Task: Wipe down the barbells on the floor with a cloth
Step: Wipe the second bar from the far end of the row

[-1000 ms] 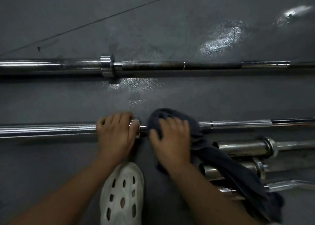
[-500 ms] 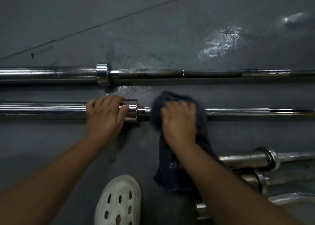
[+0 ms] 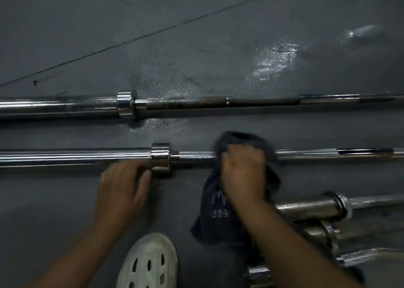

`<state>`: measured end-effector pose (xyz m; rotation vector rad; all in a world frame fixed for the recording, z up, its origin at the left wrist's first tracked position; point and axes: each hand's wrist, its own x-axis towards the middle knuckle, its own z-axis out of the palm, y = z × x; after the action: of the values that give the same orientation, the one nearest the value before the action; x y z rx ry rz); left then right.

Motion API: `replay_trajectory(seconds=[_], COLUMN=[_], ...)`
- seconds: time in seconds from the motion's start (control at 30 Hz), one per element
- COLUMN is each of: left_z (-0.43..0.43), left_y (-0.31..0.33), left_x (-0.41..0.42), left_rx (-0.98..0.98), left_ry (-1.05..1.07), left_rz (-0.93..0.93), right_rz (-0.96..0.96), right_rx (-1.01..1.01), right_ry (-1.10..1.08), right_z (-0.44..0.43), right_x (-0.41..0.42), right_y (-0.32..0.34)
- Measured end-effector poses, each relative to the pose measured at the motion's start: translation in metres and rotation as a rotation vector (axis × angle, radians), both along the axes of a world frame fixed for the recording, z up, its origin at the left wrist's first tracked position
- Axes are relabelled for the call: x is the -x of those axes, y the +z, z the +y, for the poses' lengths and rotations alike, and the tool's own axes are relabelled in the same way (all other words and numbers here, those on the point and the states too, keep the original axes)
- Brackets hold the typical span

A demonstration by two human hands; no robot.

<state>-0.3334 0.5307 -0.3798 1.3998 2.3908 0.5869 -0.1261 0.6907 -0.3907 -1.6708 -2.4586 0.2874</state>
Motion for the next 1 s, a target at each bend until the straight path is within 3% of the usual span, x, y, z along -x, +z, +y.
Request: replay_trajectory(seconds=[0.1,0.2,0.27,0.33,0.4,0.53,0.63,0.7,0.83,0.93,1.0], left_z=[0.025,0.02,0.01,0.004,0.009,0.007,-0.014,-0.026,-0.039,-0.032,-0.011], left_y=[-0.007,-0.009,-0.005,0.002,0.001,-0.006,-0.001,0.003,-0.001,-0.012,-0.015], left_x=[0.013,0.017,0.014,0.008,0.004,-0.015,-0.017,-0.013,-0.04,-0.05,-0.037], left_rx=[0.109,0.182,0.15,0.139,0.149,0.262,0.231,0.194,0.152,0.164,0.159], left_ry=[-0.018,-0.1,-0.066,0.009,0.057,-0.034,-0.08,-0.052,0.023,0.043,0.018], left_rz=[0.106,0.15,0.136,0.153,0.155,0.138,0.077,0.025,0.039,0.149,0.175], right_rz=[0.063,0.02,-0.037,-0.042,-0.067,-0.013,0.031,-0.02,-0.036,-0.038,-0.034], right_rx=[0.165,0.173,0.142,0.127,0.093,0.158,0.245,0.191,0.175,0.166,0.182], right_ry=[0.298,0.419,0.324,0.083,-0.027,0.218,0.384,0.365,0.099,-0.037,0.081], right_z=[-0.051,-0.043,-0.013,0.009,-0.001,-0.08,-0.099,-0.081,-0.042,-0.054,-0.07], right_x=[0.054,0.032,-0.013,-0.059,-0.066,-0.002,0.004,-0.027,-0.088,-0.059,-0.02], right_y=[0.001,0.007,0.005,0.011,0.014,0.011,0.011,0.011,0.013,0.009,0.009])
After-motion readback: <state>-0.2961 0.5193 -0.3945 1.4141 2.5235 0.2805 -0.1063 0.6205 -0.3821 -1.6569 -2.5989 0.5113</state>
